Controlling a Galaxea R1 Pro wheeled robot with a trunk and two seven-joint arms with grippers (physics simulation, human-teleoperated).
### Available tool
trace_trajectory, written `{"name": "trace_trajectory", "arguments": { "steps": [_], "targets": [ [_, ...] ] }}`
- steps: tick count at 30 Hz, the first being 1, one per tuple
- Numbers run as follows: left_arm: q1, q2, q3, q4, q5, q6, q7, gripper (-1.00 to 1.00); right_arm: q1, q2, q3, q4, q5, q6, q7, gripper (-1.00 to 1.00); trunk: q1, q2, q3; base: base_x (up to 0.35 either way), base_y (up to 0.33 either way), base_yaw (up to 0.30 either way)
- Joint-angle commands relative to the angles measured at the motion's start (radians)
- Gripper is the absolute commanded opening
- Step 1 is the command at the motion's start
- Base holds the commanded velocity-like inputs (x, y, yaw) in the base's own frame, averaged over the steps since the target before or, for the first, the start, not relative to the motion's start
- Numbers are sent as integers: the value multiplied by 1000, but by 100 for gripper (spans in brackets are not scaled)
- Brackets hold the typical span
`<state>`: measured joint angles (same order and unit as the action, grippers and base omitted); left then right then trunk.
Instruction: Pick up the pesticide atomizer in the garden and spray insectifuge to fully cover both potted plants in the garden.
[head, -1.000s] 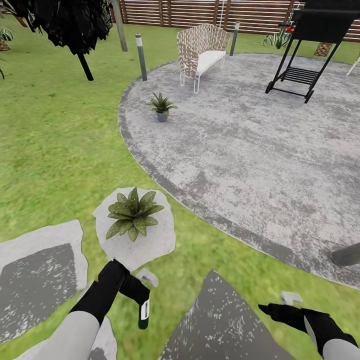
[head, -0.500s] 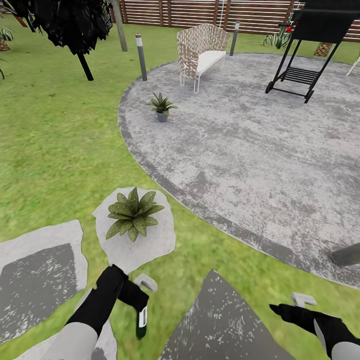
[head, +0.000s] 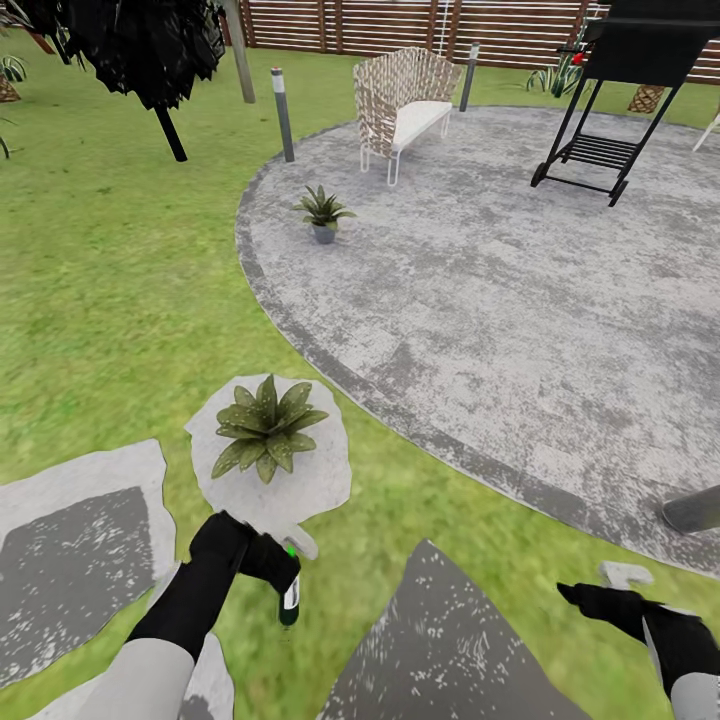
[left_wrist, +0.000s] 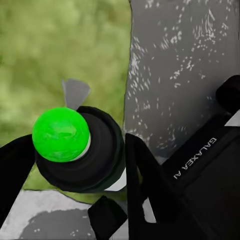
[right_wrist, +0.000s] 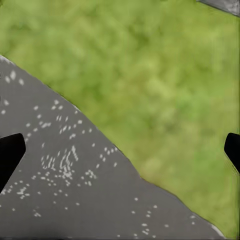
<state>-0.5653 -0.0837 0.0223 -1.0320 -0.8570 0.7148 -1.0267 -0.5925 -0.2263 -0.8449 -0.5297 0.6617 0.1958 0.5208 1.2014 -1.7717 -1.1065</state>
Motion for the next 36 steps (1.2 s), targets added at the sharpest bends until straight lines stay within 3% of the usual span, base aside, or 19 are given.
{"name": "trace_trajectory", "arguments": {
  "steps": [1,4,5,6,8,11,14,16,18,20,23,30,31,36],
  "targets": [
    [-1,-1,-1,-1,-7,-7,-9,-100,-1,1,27,-3,7,5,9,100,0,0,-1,0,0,0],
    [0,0,-12,0,-8,-37,-12,-100,-1,1,189,-4,5,93,10,100,0,0,-1,0,0,0],
    [-1,1,-35,0,-8,-69,-15,-100,-1,1,250,-4,5,123,23,100,0,0,-1,0,0,0],
    [0,1,-54,1,-8,-91,-22,-100,-2,1,281,-5,4,135,40,100,0,0,-1,0,0,0],
    [0,5,-92,1,-9,-118,-50,-100,-5,2,322,-6,4,147,93,100,0,0,-1,0,0,0],
    [0,20,-119,1,-9,-138,-106,-100,-9,5,350,-34,4,154,178,100,0,0,-1,0,0,0],
    [0,35,-131,1,-12,-231,-170,-100,-10,42,459,-149,4,155,363,100,0,0,-1,0,0,0],
    [0,60,-133,1,-24,-284,-220,-100,-10,63,528,-203,3,156,459,100,0,0,-1,0,0,0],
    [0,87,-134,1,-45,-313,-274,-100,-10,99,567,-221,3,156,490,100,0,0,-1,0,0,0],
    [0,116,-133,1,-66,-402,-357,-100,-10,175,624,-229,4,156,505,100,0,0,-1,0,0,0],
    [0,124,-134,2,-72,-472,-418,-100,-10,229,702,-234,4,156,509,100,0,0,-1,0,0,0],
    [0,124,-134,4,-74,-566,-446,-100,-10,254,754,-334,3,157,513,100,0,0,-1,0,0,0],
    [0,122,-134,4,-74,-571,-447,-100,-10,255,773,-348,3,157,513,-100,0,0,-1,0,0,0],
    [-1,108,-134,3,-76,-574,-485,-100,-10,259,854,-387,3,157,517,-100,0,0,-1,0,0,0]
  ]
}}
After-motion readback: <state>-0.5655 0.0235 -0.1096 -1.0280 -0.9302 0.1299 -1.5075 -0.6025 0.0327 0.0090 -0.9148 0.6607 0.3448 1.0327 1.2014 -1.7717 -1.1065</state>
